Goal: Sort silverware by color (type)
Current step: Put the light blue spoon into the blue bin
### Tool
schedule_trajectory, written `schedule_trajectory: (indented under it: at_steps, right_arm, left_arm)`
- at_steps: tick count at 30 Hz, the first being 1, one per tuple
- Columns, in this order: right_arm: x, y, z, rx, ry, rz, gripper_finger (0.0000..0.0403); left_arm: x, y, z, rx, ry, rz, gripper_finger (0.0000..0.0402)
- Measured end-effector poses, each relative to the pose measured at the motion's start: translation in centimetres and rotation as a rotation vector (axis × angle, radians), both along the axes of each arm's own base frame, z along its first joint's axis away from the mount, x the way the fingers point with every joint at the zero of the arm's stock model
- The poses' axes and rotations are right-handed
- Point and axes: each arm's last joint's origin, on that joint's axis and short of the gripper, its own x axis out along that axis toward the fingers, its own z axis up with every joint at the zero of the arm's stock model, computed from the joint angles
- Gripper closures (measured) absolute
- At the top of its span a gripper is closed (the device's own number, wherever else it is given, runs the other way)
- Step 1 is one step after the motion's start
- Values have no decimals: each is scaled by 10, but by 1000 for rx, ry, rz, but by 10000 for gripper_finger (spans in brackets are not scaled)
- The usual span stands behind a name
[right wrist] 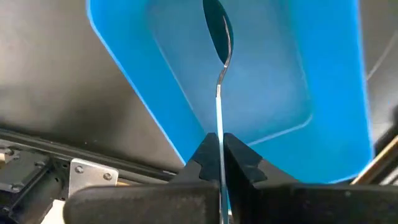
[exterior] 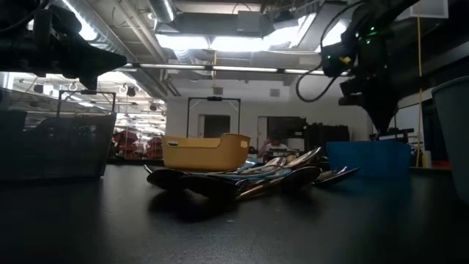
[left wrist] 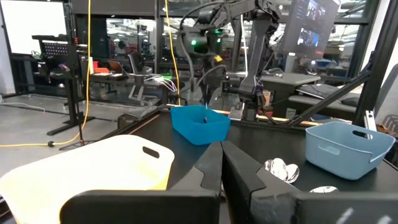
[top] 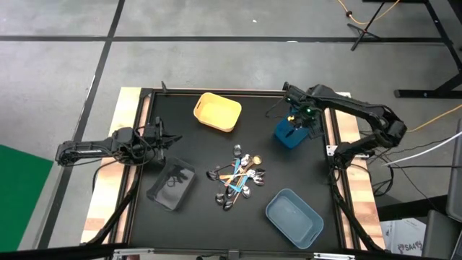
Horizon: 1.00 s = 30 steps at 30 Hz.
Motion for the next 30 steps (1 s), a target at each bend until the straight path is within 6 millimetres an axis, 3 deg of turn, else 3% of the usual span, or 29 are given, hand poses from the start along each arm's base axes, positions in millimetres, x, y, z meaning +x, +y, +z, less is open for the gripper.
schedule_trajectory:
  at_steps: [11,30]
  right_arm:
    - [13,-12,-25,10,79,13,400]
    - [18,-15,-26,-26,43,8,400]
  left_arm:
    - [0,0,0,0,0,0,401]
    - [0,0,0,0,1,0,401]
